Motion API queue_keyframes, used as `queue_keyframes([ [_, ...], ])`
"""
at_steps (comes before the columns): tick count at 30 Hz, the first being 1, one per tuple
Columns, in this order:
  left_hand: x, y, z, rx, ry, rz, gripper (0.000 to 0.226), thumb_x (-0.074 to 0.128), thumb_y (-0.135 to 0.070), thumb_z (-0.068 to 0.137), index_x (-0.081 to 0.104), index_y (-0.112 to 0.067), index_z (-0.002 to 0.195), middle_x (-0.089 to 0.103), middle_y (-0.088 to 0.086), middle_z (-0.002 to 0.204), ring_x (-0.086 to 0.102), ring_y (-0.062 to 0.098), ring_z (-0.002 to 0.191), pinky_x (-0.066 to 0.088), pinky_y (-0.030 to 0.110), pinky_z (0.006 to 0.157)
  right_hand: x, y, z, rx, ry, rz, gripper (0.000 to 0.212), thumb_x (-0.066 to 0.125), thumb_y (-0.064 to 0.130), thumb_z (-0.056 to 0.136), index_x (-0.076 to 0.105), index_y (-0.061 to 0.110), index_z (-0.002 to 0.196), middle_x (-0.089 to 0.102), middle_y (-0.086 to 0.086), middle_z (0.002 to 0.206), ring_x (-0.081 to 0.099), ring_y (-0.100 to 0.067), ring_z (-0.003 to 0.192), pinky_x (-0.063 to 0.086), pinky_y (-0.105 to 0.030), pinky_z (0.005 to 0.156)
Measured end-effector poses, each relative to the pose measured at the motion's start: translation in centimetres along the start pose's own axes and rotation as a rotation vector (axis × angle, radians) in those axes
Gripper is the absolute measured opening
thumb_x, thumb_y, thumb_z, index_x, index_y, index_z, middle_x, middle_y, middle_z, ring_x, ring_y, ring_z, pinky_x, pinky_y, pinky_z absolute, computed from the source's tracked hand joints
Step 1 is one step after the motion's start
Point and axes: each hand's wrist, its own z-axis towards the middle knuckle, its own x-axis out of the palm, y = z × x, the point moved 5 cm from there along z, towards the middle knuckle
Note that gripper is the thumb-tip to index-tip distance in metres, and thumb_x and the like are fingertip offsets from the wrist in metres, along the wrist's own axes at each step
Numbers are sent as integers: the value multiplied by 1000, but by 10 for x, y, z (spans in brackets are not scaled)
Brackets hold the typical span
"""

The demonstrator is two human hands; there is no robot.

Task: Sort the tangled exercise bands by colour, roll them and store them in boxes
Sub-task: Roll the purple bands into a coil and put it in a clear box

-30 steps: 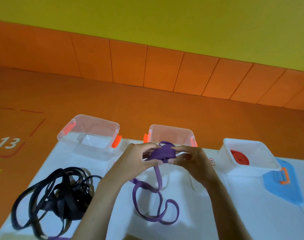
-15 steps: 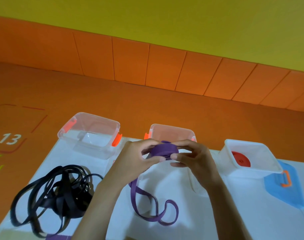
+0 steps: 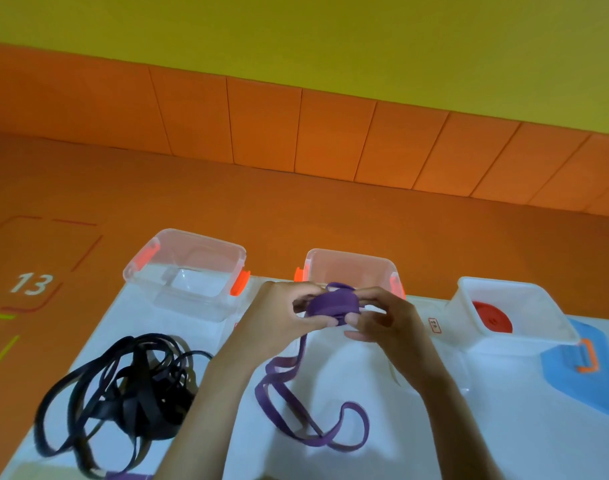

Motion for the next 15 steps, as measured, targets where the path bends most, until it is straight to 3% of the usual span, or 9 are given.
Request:
queue_keyframes([
  [3,8,4,-3,-21,53,132,22,89,-34,84,78,-32,104,77,-12,91,72,12,87,61,36,83,-1,3,1,-1,69,-215,32,87,20,83,75,32,110,78,7,104,77,-19,85,62,-26,72],
  [7,9,-2,-4,11,27,-178,36,91,-19,84,80,-26,118,81,-15,109,76,6,103,57,17,90,-13,8,0,9,12,18,29,88,30,79,79,28,107,79,-4,108,78,-27,96,64,-33,76],
  [9,4,-6,0,24,19,-257,40,90,-13,84,79,-19,121,81,-12,112,77,8,106,57,16,91,-14,5,-3,8,-5,137,29,85,32,80,78,24,108,78,-8,112,76,-30,101,64,-36,78],
  [13,6,-6,2,20,89,-17,32,89,-19,85,81,-26,115,80,-22,105,75,-2,100,53,11,91,-11,-7,-5,95,37,-26,33,91,31,78,75,32,107,77,1,113,77,-26,97,66,-43,76],
  [15,10,-6,0,26,95,15,29,87,-19,87,81,-30,113,78,-26,104,74,-3,101,52,9,93,-17,-5,-4,93,19,-67,37,94,36,73,76,35,106,77,4,110,79,-25,93,67,-41,71],
])
